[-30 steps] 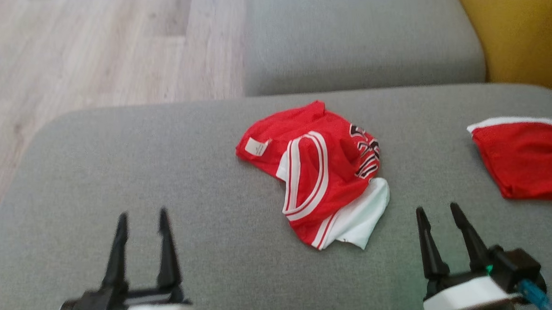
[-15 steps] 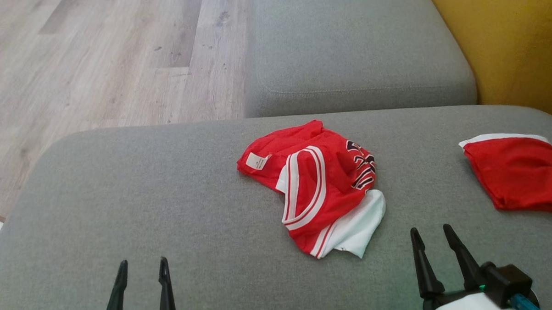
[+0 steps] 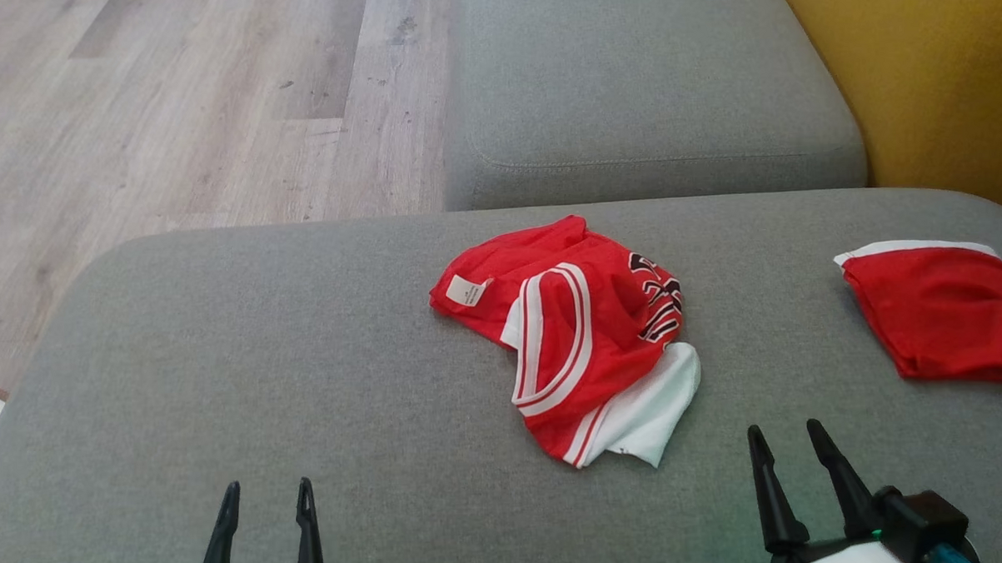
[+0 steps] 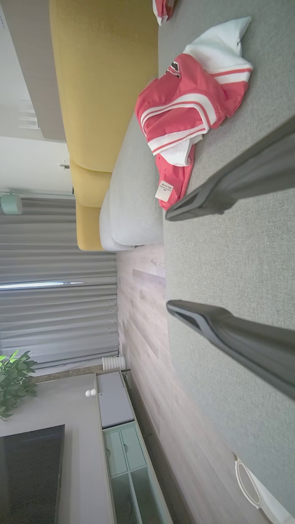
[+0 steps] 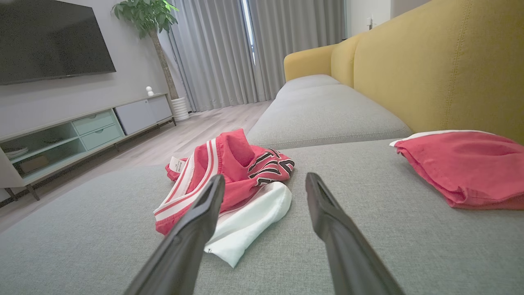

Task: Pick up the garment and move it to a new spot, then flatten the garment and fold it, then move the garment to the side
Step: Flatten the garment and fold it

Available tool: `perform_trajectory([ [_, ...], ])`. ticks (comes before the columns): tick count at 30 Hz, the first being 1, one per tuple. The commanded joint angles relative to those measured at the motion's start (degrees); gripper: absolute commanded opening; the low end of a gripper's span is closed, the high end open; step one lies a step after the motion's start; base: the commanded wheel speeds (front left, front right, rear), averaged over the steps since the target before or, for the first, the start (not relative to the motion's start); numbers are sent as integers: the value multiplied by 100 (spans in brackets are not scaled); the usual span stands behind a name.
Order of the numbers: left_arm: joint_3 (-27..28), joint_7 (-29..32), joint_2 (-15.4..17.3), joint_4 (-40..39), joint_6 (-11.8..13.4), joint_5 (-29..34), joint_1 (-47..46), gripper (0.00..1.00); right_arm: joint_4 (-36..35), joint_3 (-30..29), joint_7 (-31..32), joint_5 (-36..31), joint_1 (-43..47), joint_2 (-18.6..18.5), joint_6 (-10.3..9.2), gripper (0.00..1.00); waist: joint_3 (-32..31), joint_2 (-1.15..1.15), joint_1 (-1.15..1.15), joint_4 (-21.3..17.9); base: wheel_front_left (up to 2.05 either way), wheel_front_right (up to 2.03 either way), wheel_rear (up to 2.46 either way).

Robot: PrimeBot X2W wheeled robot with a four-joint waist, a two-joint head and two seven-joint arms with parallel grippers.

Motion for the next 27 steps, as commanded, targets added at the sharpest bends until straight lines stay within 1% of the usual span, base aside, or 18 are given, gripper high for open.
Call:
perform_trajectory([
  [1, 206, -46, -68, -141, 25, 15, -214, 100, -170, 105, -15, 32, -214, -29, 37, 100, 9, 0, 0, -12, 0, 0, 0],
  [18, 168, -46, -85, -50, 31, -27, -259, 100, -167, 61, -15, -109, -209, -29, 37, 100, 58, 0, 0, -22, 0, 0, 0],
  [27, 146, -46, -88, 62, 1, -115, -318, 100, -279, 81, -15, -123, -225, -29, 37, 100, 165, 0, 0, -60, 0, 0, 0],
])
